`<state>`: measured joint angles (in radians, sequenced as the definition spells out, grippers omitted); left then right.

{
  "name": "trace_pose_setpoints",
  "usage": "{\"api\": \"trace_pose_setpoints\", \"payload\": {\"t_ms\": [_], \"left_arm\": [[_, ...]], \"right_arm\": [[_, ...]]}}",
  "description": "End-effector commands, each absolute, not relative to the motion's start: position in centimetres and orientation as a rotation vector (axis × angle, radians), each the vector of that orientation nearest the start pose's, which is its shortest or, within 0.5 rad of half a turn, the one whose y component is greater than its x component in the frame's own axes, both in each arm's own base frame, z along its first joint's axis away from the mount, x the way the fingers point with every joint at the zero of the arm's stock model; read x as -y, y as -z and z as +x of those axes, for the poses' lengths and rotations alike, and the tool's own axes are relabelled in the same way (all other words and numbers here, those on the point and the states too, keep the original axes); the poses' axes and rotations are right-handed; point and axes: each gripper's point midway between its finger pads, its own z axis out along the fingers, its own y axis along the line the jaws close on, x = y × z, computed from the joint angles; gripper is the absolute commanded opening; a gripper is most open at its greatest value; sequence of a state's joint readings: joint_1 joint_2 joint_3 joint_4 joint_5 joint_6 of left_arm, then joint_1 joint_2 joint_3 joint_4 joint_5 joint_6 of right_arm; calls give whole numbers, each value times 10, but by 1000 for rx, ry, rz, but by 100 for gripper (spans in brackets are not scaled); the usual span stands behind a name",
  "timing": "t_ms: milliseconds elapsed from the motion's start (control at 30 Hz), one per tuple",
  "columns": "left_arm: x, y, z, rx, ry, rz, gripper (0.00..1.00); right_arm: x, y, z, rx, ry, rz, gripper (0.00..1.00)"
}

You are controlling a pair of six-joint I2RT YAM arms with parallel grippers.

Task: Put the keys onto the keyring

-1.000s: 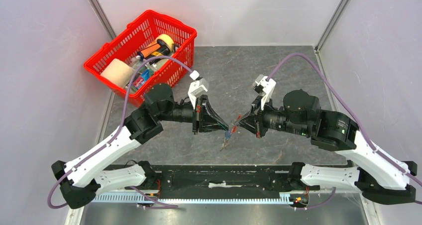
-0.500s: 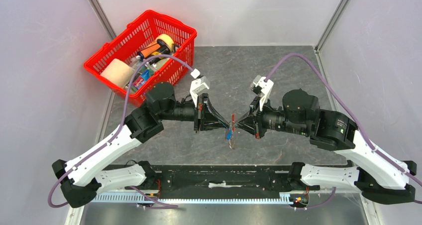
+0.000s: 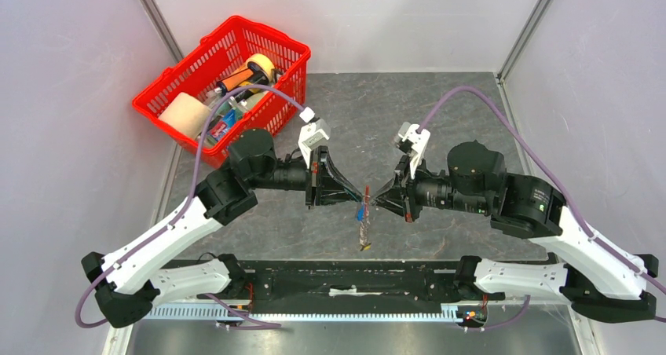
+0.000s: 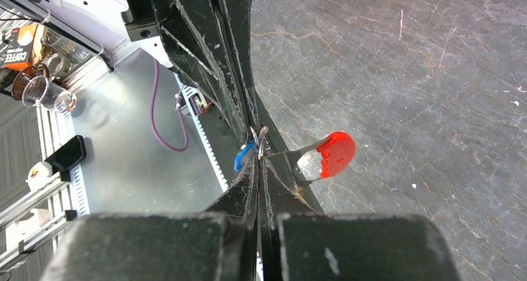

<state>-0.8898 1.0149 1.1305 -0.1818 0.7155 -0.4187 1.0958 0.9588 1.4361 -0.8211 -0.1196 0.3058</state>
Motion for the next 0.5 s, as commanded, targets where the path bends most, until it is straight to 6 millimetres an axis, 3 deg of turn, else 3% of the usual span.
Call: {"api": "trace_pose_setpoints", "payload": {"t_ms": [0,467], "left_arm": [[319,-402,91,-1499,1556,1001,2],[324,-395,94,-1519,1562,1005,2]], "right_arm": [[-261,-393,91,-1783,-1073,-893,0],[-255,-406,85,-1721,-1111,-878,0]]}}
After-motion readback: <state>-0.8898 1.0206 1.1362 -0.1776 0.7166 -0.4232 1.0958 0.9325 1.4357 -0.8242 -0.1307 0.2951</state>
